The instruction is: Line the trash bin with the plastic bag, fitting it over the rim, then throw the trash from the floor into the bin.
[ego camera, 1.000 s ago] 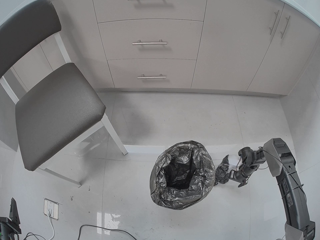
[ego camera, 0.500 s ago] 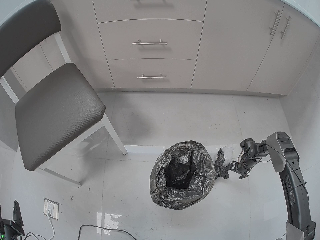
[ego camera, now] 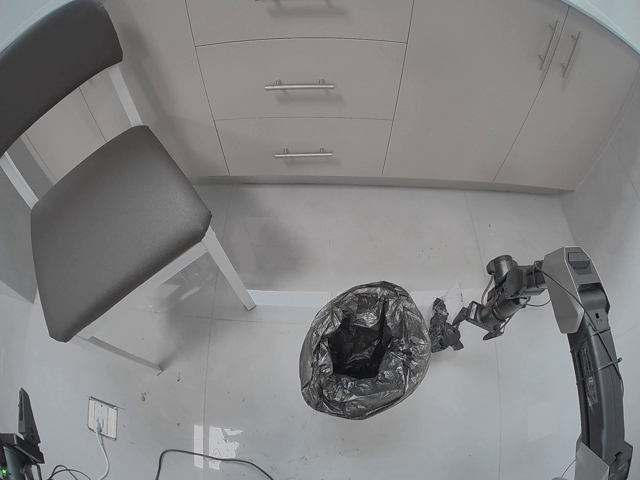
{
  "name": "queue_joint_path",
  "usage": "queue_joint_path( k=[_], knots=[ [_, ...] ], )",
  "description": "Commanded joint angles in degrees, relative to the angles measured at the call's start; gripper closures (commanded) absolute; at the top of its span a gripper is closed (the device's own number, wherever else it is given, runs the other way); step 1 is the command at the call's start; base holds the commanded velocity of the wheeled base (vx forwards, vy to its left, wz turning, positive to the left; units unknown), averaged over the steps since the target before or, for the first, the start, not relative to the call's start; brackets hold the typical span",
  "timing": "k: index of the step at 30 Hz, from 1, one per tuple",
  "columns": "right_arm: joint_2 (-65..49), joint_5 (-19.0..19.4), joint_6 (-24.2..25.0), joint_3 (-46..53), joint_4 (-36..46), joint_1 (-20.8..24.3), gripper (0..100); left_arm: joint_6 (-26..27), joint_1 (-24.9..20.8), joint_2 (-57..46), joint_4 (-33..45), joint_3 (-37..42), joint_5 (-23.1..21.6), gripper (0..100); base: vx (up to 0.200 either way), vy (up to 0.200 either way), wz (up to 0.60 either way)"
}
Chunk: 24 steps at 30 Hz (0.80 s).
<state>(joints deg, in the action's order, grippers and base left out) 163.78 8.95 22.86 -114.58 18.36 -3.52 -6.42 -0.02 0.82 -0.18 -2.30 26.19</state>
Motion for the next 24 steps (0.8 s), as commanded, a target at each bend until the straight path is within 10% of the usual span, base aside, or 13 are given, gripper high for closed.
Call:
queue_joint_path(
  k=[1,24],
  knots=[
    [-2.1,0.0,-0.4,0.0,-0.3,1.9,0,-1.1,0.1,-0.8,-0.3,1.0,0.0,0,0.000,0.000,0.00],
    [1.1,-0.2,-0.8,0.0,-2.7,8.4,0,-1.7,0.1,-0.8,-0.3,1.0,0.1,0,0.000,0.000,0.00]
  ],
)
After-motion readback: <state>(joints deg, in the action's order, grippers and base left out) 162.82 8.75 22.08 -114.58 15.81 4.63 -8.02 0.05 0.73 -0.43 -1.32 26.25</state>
